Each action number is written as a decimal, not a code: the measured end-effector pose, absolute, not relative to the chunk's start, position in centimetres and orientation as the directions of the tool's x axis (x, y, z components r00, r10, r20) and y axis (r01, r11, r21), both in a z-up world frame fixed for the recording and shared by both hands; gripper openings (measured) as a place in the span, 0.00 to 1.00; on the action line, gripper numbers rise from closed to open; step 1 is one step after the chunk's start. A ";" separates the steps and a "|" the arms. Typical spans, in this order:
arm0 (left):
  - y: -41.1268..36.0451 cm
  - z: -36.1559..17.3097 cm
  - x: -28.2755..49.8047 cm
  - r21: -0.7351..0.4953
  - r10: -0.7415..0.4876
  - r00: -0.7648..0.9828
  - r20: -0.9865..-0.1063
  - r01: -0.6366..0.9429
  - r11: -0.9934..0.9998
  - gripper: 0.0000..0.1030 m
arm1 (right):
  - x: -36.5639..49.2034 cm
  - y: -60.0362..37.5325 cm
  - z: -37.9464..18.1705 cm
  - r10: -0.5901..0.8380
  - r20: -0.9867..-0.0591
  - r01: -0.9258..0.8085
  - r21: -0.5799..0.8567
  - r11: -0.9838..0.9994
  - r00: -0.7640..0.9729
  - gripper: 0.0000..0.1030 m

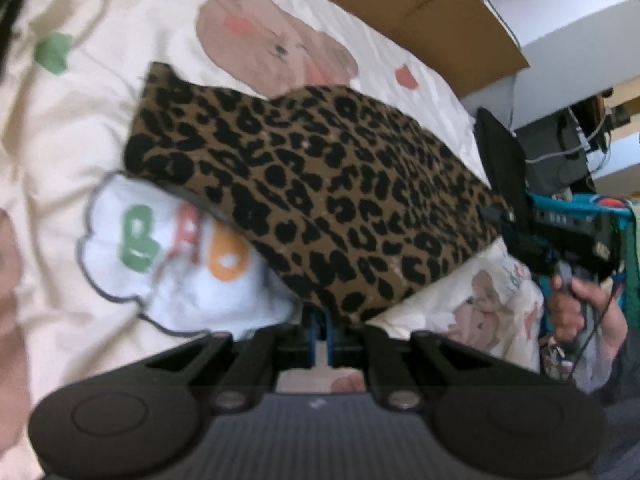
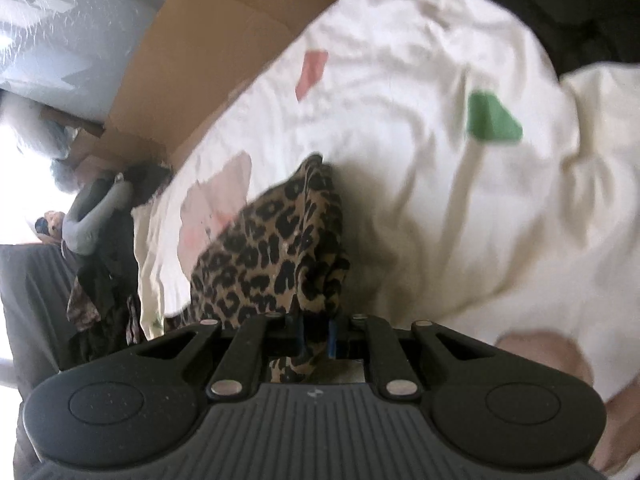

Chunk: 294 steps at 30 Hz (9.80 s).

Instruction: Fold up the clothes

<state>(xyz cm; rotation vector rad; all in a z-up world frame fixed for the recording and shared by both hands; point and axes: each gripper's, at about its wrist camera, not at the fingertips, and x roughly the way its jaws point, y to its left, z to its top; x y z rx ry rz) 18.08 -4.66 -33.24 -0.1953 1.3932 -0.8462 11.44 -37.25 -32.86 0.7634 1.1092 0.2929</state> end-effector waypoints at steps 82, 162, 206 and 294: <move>-18.1 -20.7 26.7 -0.349 -0.526 0.050 -0.849 0.694 0.630 0.74 | 8.7 -42.4 -23.9 0.279 -0.750 0.267 0.516 0.813 0.600 0.53; -34.3 -38.1 35.3 -0.642 -0.549 -0.383 -0.743 0.639 0.423 0.48 | 13.5 -39.8 -41.1 0.583 -0.596 0.311 0.796 0.519 0.553 0.24; -34.0 -33.1 31.5 -0.500 -0.588 -0.138 -0.797 0.698 0.513 0.26 | 15.8 -37.6 -33.6 0.431 -0.722 0.242 0.624 0.743 0.541 0.05; -32.9 4.2 11.2 -0.358 -0.800 0.133 -0.586 0.843 0.402 0.26 | 4.3 -49.0 15.3 0.029 -0.497 0.104 0.238 0.966 0.867 0.05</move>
